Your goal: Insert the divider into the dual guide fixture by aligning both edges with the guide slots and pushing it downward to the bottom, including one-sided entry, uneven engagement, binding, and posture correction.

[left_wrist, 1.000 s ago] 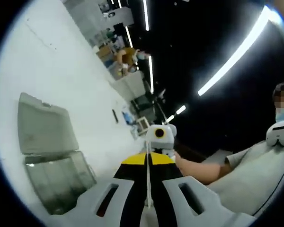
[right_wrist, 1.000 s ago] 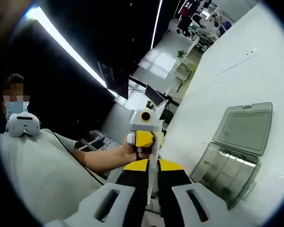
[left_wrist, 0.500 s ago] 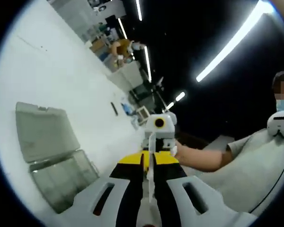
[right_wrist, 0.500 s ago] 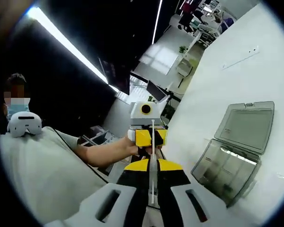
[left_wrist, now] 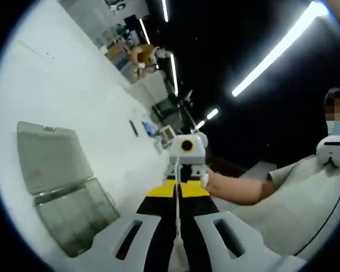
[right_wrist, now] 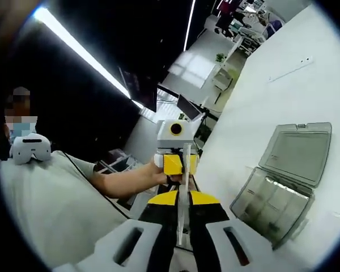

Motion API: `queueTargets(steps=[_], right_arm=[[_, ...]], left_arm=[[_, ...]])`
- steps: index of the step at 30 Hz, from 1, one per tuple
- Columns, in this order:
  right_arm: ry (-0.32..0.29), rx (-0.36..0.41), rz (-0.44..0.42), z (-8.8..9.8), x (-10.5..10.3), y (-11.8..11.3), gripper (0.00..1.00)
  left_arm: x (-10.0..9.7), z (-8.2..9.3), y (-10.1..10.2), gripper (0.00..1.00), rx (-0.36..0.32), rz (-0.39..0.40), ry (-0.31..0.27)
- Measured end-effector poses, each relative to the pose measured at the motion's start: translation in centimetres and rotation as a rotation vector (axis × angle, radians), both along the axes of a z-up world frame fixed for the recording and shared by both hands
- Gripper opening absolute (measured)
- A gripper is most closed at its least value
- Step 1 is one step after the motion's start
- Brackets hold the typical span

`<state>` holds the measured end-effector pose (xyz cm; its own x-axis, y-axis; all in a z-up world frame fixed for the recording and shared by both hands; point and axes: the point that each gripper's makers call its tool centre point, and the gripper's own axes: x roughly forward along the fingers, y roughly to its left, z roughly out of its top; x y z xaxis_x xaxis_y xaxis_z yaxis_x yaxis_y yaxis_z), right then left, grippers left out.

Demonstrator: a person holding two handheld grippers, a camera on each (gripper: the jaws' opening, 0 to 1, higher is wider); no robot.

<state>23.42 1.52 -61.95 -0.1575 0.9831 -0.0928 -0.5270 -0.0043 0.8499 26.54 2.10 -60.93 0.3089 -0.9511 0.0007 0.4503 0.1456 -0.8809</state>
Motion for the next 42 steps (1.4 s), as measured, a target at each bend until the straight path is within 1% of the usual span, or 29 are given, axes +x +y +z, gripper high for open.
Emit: queueTargets(steps=[3, 5, 9, 16, 23, 26, 28, 29, 30, 31, 32, 33, 39, 42], right_arm=[[0.006, -0.008, 0.002, -0.2, 0.0, 0.0, 0.03], [-0.001, -0.011, 0.009, -0.2, -0.2, -0.1, 0.04], [0.008, -0.013, 0.017, -0.3, -0.5, -0.2, 0.09], [0.0, -0.018, 0.015, -0.4, -0.5, -0.3, 0.08], [0.013, -0.012, 0.014, -0.4, -0.6, -0.1, 0.08], [0.019, -0.006, 0.016, -0.3, -0.7, 0.0, 0.05], [0.018, -0.008, 0.015, -0.4, -0.7, 0.1, 0.06], [0.029, 0.005, 0.017, -0.2, -0.7, 0.2, 0.03], [0.017, 0.027, 0.031, 0.2, -1.0, 0.3, 0.02], [0.021, 0.01, 0.022, -0.2, -0.8, 0.3, 0.02], [0.028, 0.008, 0.022, -0.2, -0.9, 0.3, 0.01], [0.043, 0.017, 0.027, 0.0, -1.0, 0.3, 0.01], [0.073, 0.013, 0.022, 0.0, -1.0, 0.2, 0.0], [0.066, 0.002, 0.009, -0.2, -0.9, 0.3, 0.0]], left_arm=[[-0.1, -0.2, -0.1, 0.0, -0.003, 0.001, 0.005], [-0.3, 0.0, -0.3, 0.0, -0.001, -0.005, -0.001], [-0.4, -0.1, -0.2, 0.0, -0.003, -0.012, -0.001], [-0.5, 0.1, -0.5, 0.0, -0.01, -0.02, -0.005], [-0.6, 0.1, -0.5, 0.0, -0.016, -0.019, -0.009], [-0.6, 0.1, -0.6, 0.0, -0.014, -0.018, -0.01], [-0.6, 0.2, -0.5, 0.0, -0.017, -0.013, -0.01], [-0.5, 0.2, -0.4, 0.0, -0.02, -0.01, -0.01], [-0.5, 0.1, -0.3, 0.0, -0.02, -0.01, -0.011], [-0.7, 0.0, -0.2, 0.0, -0.017, -0.026, -0.028], [-0.6, 0.0, -0.2, 0.0, -0.02, -0.013, -0.014], [-0.6, 0.0, -0.2, 0.0, -0.026, -0.016, -0.011], [-0.8, 0.2, -0.3, 0.0, -0.031, -0.024, -0.01], [-0.7, 0.1, -0.3, 0.0, -0.032, -0.022, -0.002]])
